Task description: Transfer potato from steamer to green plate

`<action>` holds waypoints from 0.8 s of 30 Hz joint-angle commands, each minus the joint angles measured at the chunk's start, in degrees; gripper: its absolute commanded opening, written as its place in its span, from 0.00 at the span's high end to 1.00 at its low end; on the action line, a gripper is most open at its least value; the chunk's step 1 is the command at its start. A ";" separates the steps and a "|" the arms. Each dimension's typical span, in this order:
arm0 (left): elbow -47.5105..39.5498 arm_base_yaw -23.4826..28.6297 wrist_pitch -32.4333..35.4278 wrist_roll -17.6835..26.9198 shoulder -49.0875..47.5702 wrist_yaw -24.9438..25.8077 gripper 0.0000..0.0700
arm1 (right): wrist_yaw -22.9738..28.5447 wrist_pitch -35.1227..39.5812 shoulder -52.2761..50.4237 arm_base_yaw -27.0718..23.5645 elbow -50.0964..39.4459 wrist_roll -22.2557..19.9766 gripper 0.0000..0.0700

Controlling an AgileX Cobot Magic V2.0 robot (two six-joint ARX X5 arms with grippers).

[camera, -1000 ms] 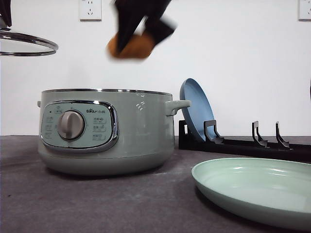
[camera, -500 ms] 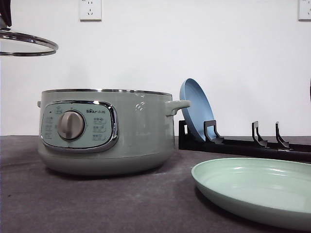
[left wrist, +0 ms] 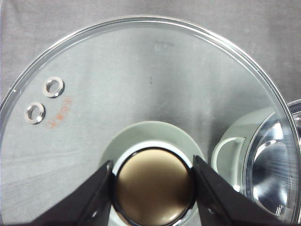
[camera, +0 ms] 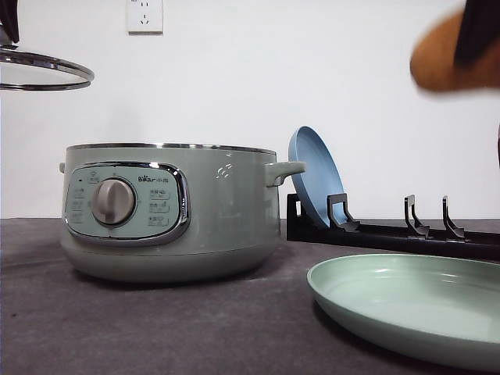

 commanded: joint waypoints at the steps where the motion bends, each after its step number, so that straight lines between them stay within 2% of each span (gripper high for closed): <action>1: 1.73 0.07 1.70 -0.13 -0.94 0.13 1.00 | -0.03 4.25 0.91 0.36 -4.12 4.47 0.77; 6: 1.73 0.07 1.74 -0.15 -0.94 0.13 1.00 | -0.01 15.09 3.38 0.34 -13.85 5.68 0.77; 11: 1.73 0.07 1.76 -0.17 -0.94 0.13 1.00 | 0.47 24.19 7.08 0.07 -18.10 6.23 0.77; 16: 1.73 0.07 1.85 -0.17 -0.94 0.13 1.00 | 0.51 28.19 11.36 -0.95 -18.12 5.52 0.77; 24: 1.73 0.07 1.96 -0.17 -0.94 0.13 1.00 | 0.47 29.54 16.94 -2.89 -18.12 4.07 0.77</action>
